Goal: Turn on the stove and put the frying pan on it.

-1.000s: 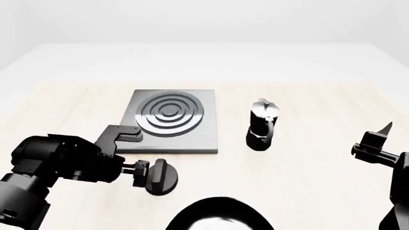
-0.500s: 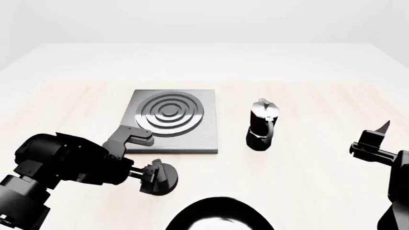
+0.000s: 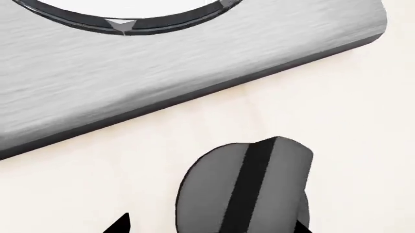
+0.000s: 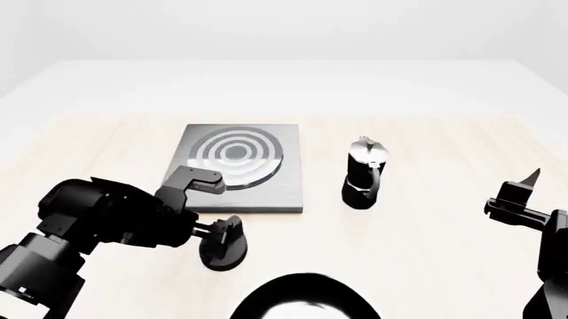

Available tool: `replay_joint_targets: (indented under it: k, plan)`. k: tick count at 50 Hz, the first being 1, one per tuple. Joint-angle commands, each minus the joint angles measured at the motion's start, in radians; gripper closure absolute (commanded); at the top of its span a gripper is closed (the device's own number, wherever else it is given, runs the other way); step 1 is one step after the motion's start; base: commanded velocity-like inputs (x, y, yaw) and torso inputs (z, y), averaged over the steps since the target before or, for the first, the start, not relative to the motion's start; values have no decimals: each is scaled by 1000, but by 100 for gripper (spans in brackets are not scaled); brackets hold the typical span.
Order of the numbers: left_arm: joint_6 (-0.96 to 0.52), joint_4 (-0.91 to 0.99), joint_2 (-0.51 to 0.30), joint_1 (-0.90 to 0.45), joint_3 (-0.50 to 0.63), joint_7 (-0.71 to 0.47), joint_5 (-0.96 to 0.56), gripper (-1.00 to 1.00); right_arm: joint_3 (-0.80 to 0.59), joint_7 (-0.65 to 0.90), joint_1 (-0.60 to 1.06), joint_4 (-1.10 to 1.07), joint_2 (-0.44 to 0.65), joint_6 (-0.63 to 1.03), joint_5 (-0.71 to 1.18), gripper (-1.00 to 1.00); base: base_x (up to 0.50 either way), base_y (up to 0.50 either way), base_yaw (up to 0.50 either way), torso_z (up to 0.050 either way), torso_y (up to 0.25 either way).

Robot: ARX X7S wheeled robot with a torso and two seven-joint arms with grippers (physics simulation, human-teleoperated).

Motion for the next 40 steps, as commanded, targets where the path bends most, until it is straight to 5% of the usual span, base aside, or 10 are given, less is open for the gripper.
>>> replay_joint_targets:
  k: [1, 21, 28, 36, 37, 39, 40]
  plan:
    - [51, -81, 34, -44, -13, 4, 56, -100, 0, 2, -3, -2, 2, 1, 3, -100, 0, 0, 0, 0, 0]
    - [83, -223, 62, -80, -86, -96, 50, -100, -4, 6, 4, -13, 6, 12, 10, -100, 0, 0, 0, 0, 0]
    - [72, 96, -29, -19, -212, -229, -81, -100, -6, 8, 4, -2, 7, 7, 10, -100, 0, 0, 0, 0, 0]
    - [-81, 432, -102, -117, -443, -658, -359, -100, -24, 19, 18, -7, 7, 23, 5, -100, 0, 0, 0, 0, 0]
    - [-94, 436, -101, -134, -463, -676, -394, -100, -27, 19, 19, -8, 7, 25, 5, -100, 0, 0, 0, 0, 0]
    - [-9, 546, -120, -160, -509, -521, -375, -100, -39, 20, 29, -9, 12, 40, 2, -100, 0, 0, 0, 0, 0]
    - [-63, 563, -141, -195, -483, -555, -376, -100, -41, 20, 34, -12, 14, 48, 3, -100, 0, 0, 0, 0, 0]
